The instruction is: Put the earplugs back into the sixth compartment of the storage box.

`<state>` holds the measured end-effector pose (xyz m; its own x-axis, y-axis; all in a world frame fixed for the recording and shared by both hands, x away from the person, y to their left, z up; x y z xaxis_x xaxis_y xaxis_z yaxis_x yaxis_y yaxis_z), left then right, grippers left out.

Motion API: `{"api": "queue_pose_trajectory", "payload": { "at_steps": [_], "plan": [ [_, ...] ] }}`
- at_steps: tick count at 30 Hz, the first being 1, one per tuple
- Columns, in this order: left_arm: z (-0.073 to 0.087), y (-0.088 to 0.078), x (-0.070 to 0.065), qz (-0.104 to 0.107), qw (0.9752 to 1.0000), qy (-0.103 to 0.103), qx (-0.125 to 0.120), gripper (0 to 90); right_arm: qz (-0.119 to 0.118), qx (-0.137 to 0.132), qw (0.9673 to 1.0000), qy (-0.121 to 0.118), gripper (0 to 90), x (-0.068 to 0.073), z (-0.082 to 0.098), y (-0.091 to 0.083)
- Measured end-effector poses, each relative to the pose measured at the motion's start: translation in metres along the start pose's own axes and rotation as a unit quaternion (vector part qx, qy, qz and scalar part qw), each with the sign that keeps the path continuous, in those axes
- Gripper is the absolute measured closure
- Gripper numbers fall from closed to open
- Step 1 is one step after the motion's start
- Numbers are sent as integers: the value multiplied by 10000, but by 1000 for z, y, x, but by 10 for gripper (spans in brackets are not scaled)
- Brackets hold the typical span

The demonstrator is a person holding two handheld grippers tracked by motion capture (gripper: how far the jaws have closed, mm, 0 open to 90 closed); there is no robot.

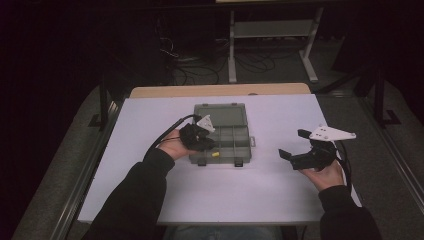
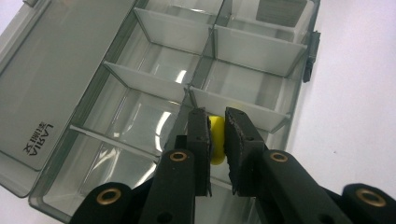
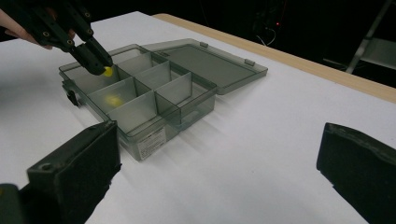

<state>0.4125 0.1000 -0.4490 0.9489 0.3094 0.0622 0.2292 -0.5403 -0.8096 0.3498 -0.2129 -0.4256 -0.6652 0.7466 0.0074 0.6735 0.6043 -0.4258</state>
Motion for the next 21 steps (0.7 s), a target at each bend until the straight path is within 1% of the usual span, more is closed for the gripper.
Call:
{"api": "queue_pose_trajectory", "payload": {
  "at_steps": [3,5,9,11,13,16,18,21],
  "plan": [
    [0,1,1,23,10000,-24,-71,792,-2,3,10000,-1,0,0,0,0],
    [0,-1,1,75,9999,-73,-113,732,6,4,10000,3,0,0,0,0],
    [-1,-9,2,-11,9994,-106,-334,610,-1,7,10000,12,0,0,0,-1],
    [-1,-13,3,-2,9988,-155,-454,571,4,16,10000,14,0,0,0,-1],
    [0,-17,3,-17,9983,-187,-548,499,8,11,10000,12,0,0,0,-1],
    [1,-24,4,-100,9971,-139,-738,401,8,19,10000,14,0,1,0,-1],
    [2,-29,5,-89,9961,-188,-852,348,7,30,10000,19,0,0,1,-1],
    [3,-34,6,-140,9950,-212,-965,254,13,25,10000,41,0,0,1,-1]
  ]
}}
Point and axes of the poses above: each handheld gripper's, and its own axes: y roughly forward along the jaws, z roughly out of its underside, x roughly to its left, the point moved 5 cm from there along y, roughly forward along the jaws, and after that the axes turned 1 degree about z, right-handed, at the moved point
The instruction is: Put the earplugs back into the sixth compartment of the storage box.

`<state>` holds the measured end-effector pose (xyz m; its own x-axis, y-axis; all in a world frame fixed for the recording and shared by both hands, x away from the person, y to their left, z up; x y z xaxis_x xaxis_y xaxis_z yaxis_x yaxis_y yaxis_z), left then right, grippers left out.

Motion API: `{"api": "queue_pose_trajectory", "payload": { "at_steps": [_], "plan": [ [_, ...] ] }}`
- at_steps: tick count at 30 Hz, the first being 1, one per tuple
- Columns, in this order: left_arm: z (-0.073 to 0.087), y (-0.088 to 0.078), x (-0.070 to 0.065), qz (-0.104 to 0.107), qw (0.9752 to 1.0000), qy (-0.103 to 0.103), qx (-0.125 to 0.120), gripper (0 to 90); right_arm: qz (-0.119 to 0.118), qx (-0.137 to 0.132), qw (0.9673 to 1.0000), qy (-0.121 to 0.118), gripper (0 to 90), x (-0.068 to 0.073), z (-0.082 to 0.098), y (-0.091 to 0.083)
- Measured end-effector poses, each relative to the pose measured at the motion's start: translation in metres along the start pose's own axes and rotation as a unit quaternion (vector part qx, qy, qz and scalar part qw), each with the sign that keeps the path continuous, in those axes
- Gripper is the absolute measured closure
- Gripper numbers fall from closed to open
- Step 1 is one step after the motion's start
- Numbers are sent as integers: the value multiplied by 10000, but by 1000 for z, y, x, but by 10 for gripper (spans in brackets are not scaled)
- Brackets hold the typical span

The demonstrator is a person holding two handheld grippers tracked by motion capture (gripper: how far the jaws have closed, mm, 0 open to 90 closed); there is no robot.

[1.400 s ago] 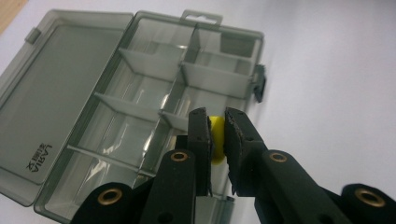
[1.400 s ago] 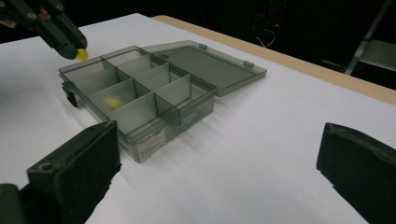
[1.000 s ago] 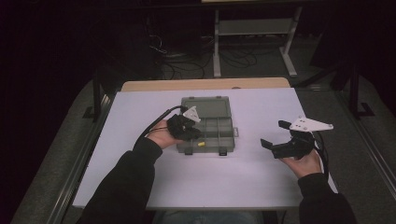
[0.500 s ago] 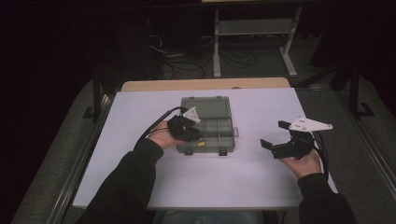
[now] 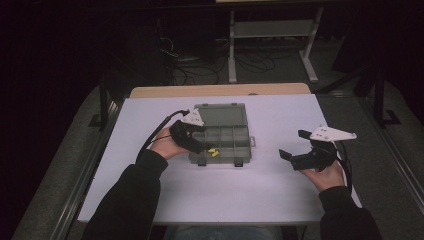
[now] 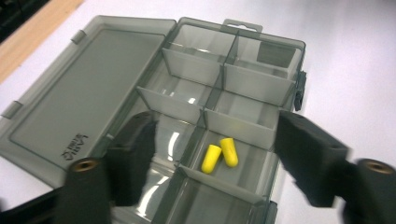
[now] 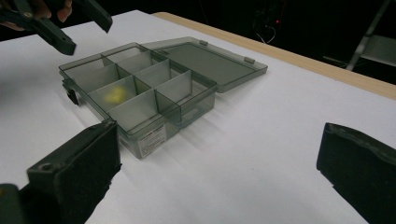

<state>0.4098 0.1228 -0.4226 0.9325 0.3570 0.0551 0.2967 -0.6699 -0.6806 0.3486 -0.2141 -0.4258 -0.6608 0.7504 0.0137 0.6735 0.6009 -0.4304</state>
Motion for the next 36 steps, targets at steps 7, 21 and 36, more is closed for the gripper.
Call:
{"api": "queue_pose_trajectory", "payload": {
  "at_steps": [7,21,36],
  "plan": [
    [1,-17,2,-297,9987,-98,-401,15,-5,-14,10000,-8,0,0,0,-1],
    [24,-54,13,-500,9902,-603,-1160,0,-11,-22,10000,-10,0,1,0,-1],
    [44,-91,11,-886,9806,-798,-1554,0,-8,-18,10000,37,0,1,1,-1]
  ]
}}
Point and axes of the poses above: each handheld gripper's, and its own axes: y roughly forward along the jaws, z roughly out of its underside, x roughly to its left, the point moved 5 cm from there along y, roughly forward along the jaws, and after that the axes turned 1 degree about z, right-handed, at the moved point
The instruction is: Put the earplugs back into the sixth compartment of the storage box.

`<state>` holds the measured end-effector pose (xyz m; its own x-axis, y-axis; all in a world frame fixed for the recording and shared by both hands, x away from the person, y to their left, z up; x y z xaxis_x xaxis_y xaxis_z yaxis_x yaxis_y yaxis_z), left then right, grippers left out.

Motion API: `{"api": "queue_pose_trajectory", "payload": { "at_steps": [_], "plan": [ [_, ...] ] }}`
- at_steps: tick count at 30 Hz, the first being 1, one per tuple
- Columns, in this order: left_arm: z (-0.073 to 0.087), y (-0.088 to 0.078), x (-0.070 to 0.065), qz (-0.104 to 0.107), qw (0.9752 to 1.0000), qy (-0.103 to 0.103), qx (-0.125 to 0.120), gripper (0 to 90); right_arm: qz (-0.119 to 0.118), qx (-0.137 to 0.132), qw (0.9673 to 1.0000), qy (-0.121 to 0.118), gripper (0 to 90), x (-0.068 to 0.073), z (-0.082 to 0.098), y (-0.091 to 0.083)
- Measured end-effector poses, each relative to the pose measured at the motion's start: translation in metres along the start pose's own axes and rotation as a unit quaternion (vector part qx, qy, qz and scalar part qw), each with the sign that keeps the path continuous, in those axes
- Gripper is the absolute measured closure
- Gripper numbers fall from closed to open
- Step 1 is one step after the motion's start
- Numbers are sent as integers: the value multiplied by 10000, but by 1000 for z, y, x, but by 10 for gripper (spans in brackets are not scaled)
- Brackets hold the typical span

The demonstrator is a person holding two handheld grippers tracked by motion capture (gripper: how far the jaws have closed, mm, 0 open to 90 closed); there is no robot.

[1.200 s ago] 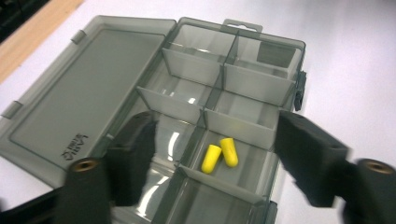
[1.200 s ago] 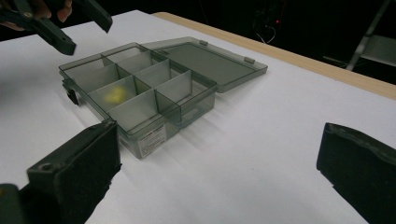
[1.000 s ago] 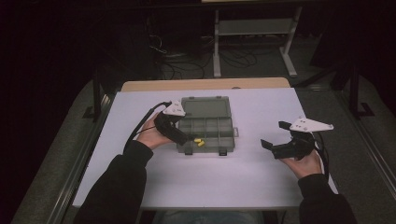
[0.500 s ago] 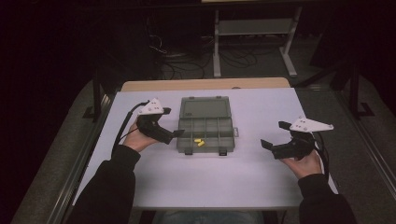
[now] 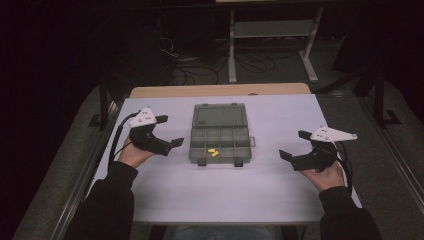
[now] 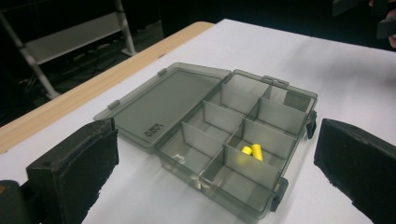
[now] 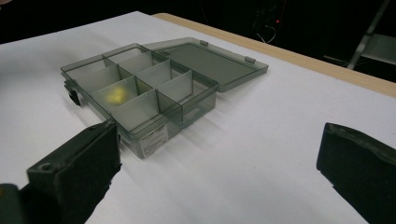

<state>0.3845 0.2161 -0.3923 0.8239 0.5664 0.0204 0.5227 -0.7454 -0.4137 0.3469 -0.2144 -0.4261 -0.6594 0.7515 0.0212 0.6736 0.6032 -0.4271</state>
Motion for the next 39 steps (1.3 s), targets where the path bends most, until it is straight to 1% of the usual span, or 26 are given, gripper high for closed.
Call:
{"api": "queue_pose_trajectory", "payload": {
  "at_steps": [6,8,13,16,21,23,24,27,30,39],
  "plan": [
    [15,-16,2,-114,9999,-77,-84,0,5,-6,10000,-4,0,1,0,0],
    [20,-20,3,-200,9997,-102,-116,0,5,-2,10000,-4,0,1,0,0],
    [30,-30,8,-307,9988,-286,-245,0,10,-9,10000,-3,0,1,0,0],
    [36,-37,8,-408,9979,-349,-358,0,13,-22,10000,12,0,1,0,-1],
    [40,-49,6,-596,9961,-346,-547,0,14,-29,10000,33,0,1,1,-2],
    [42,-54,6,-672,9952,-324,-638,0,12,-58,10000,39,0,1,1,-2],
    [43,-56,6,-699,9946,-344,-687,0,10,-71,10000,43,0,1,1,-3],
    [47,-61,7,-735,9937,-395,-752,0,23,-101,9999,79,0,0,1,-5],
    [52,-64,8,-752,9935,-446,-726,0,39,-135,9998,102,0,-1,1,-6],
    [61,-78,9,-979,9896,-495,-933,0,33,-177,9996,199,0,-1,4,-9]
  ]
}}
Point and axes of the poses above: each handheld gripper's, and its own axes: y roughly forward along the jaws, z roughly out of its underside, x roughly to its left, the point moved 5 cm from there along y, roughly forward along the jaws, and after that the axes turned 1 degree about z, right-handed, at the moved point
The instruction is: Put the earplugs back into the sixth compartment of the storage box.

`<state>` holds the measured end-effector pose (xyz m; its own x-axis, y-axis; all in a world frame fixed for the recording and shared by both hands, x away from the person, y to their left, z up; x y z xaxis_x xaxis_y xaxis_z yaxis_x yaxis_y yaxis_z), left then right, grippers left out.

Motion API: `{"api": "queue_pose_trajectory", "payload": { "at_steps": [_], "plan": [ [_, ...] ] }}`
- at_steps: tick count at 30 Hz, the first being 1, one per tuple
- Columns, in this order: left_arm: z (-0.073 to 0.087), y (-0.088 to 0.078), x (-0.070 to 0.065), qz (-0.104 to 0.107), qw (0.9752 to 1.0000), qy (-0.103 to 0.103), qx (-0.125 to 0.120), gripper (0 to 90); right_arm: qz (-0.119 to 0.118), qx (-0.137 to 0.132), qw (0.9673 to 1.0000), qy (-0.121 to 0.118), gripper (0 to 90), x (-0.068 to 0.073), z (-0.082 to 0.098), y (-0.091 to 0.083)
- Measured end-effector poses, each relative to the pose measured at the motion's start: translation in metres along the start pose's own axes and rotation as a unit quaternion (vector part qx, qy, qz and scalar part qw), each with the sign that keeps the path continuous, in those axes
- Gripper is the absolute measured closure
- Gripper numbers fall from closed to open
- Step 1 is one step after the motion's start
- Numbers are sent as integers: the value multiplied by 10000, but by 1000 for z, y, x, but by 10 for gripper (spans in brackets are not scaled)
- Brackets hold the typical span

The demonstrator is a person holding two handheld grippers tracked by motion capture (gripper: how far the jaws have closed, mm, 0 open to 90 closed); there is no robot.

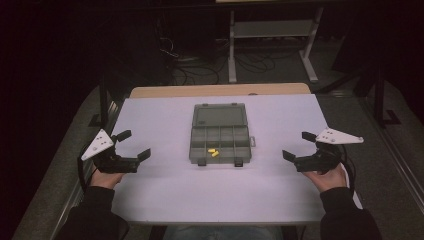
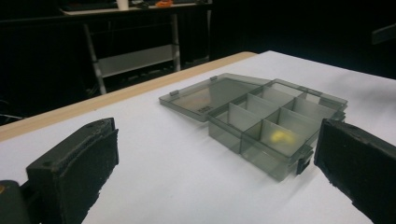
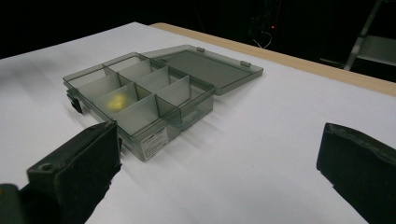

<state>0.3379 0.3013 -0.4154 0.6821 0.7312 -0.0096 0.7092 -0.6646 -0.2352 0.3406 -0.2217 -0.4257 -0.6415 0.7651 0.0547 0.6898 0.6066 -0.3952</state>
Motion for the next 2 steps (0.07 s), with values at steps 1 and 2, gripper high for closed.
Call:
{"api": "queue_pose_trajectory", "payload": {
  "at_steps": [1,2],
  "plan": [
    [0,0,0,-5,10000,-15,-6,0,3,-4,10000,8,0,0,0,0],
    [1,-1,1,-7,10000,-17,-13,0,-1,-13,10000,15,0,0,1,-1]
  ]
}}
Point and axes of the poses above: each handheld gripper's, and its own axes: y roughly forward along the jaws, z roughly out of its underside, x roughly to its left, the point moved 5 cm from there along y, roughly forward along the jaws, and after that the axes turned 1 degree about z, right-handed, at the moved point
